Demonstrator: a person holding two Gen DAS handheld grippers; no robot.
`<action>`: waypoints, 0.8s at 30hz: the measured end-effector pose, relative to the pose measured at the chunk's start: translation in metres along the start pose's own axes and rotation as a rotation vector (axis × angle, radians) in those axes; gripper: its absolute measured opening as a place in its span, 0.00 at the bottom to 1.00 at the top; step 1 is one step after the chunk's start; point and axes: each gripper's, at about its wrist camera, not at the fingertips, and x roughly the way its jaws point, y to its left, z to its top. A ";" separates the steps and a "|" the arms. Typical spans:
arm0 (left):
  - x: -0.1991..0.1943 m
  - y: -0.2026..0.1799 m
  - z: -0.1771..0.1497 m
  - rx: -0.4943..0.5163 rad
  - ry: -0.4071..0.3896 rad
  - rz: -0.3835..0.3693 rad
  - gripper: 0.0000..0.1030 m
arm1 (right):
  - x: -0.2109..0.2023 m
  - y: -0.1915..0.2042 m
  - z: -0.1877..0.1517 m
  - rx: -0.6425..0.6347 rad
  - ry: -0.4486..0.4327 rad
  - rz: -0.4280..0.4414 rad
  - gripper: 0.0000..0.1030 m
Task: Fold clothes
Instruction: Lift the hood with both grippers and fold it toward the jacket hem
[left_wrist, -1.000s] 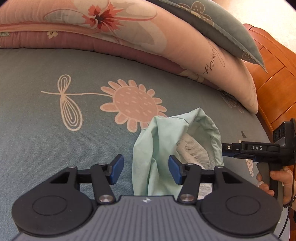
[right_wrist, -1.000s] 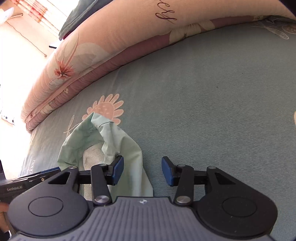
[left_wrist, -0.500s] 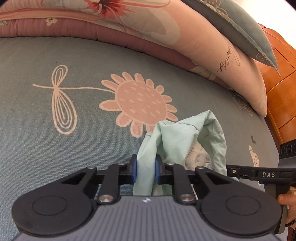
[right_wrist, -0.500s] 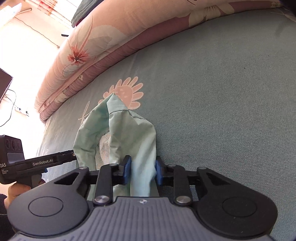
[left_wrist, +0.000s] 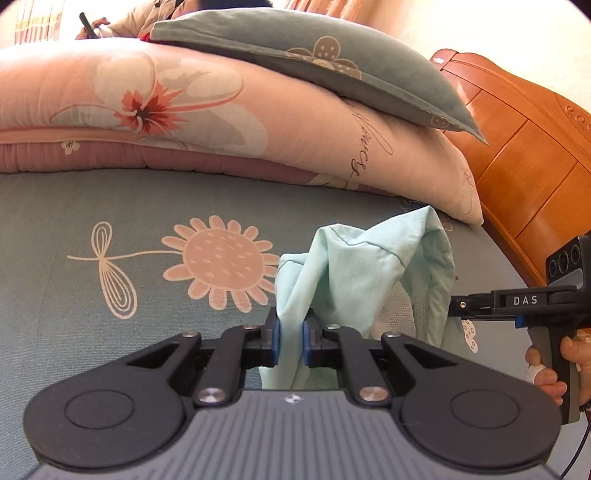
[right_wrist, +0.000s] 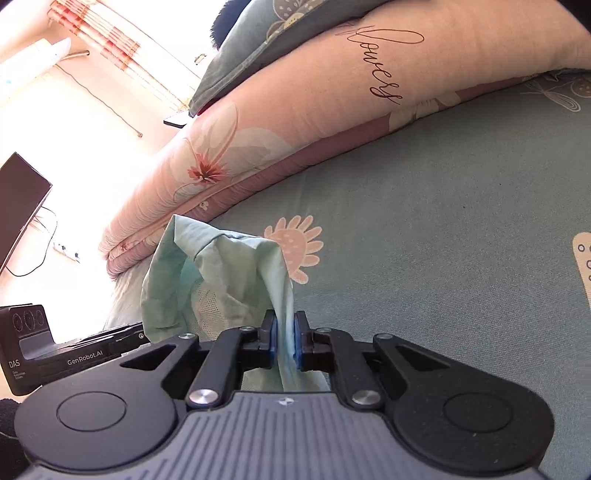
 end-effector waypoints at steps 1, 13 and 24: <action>-0.008 -0.003 -0.001 0.005 -0.007 -0.006 0.09 | -0.009 0.005 -0.002 -0.004 -0.005 0.009 0.10; -0.107 -0.057 -0.040 0.169 -0.006 -0.062 0.09 | -0.096 0.069 -0.052 -0.156 -0.008 -0.030 0.10; -0.171 -0.119 -0.131 0.484 0.034 0.029 0.09 | -0.152 0.125 -0.140 -0.457 0.115 -0.154 0.10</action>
